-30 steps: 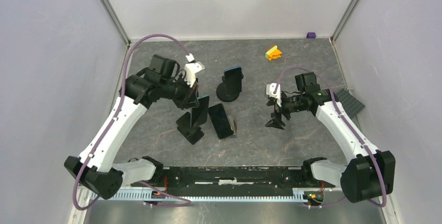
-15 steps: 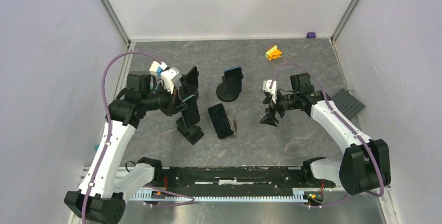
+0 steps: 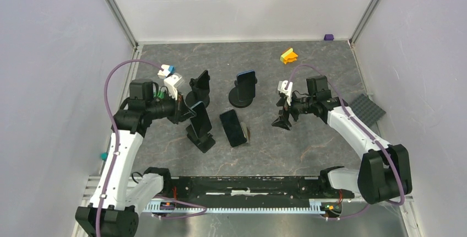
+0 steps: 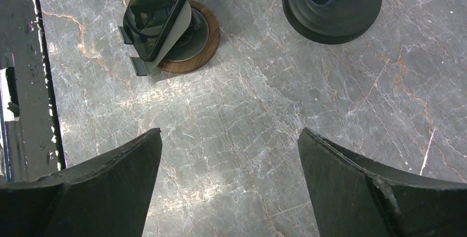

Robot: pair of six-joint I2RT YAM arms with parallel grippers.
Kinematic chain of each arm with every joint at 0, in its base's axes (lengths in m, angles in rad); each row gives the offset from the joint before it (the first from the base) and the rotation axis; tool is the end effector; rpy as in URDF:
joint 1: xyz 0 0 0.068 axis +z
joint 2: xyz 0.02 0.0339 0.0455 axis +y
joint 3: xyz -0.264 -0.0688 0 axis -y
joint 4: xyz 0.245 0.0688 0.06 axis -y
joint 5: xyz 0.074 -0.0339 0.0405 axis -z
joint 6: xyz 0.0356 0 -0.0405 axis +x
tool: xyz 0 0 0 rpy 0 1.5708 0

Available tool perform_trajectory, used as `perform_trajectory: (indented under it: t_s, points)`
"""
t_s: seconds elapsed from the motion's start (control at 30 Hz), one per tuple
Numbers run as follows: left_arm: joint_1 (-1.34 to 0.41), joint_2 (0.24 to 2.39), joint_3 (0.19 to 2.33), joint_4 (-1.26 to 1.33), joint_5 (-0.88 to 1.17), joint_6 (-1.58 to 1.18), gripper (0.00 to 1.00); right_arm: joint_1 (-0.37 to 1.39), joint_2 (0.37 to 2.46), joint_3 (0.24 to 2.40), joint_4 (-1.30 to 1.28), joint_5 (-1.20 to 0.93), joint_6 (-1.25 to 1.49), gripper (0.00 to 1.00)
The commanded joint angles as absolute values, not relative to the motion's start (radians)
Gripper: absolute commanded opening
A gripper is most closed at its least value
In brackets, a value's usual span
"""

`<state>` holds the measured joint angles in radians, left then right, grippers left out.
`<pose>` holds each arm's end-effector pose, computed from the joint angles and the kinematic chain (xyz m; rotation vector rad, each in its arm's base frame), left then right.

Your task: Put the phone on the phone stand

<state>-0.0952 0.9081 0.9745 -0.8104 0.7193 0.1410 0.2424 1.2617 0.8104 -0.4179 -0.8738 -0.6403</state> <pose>0.1692 -0.0397 0.3295 0.6155 2.1277 -0.7996 0.2350 0.0862 0.2382 -1.2616 1.8028 0.8360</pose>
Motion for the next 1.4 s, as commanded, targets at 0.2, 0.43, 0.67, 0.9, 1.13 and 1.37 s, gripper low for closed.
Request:
perform_trajectory:
  t_s: [0.2, 0.43, 0.67, 0.9, 1.13, 1.37]
  points:
    - [-0.002, 0.858, 0.912, -0.82, 0.883, 0.249, 0.02, 0.267, 1.279, 0.792, -0.34, -0.828, -0.593, 0.97]
    - [0.029, 0.839, 0.917, -0.851, 0.882, 0.299, 0.02, 0.272, 1.293, 0.785, -0.333, -0.827, -0.59, 0.97]
    - [0.042, 0.841, 0.901, -0.82, 0.874, 0.317, 0.02, 0.274, 1.285, 0.773, -0.332, -0.824, -0.593, 0.98]
    - [0.049, 0.84, 0.867, -0.794, 0.905, 0.326, 0.02, 0.275, 1.287, 0.771, -0.333, -0.819, -0.593, 0.97]
    - [0.059, 0.84, 0.85, -0.767, 0.921, 0.331, 0.02, 0.278, 1.296, 0.773, -0.332, -0.819, -0.592, 0.97]
    - [0.061, 0.842, 0.828, -0.745, 0.901, 0.352, 0.02, 0.28, 1.299, 0.776, -0.332, -0.815, -0.595, 0.97]
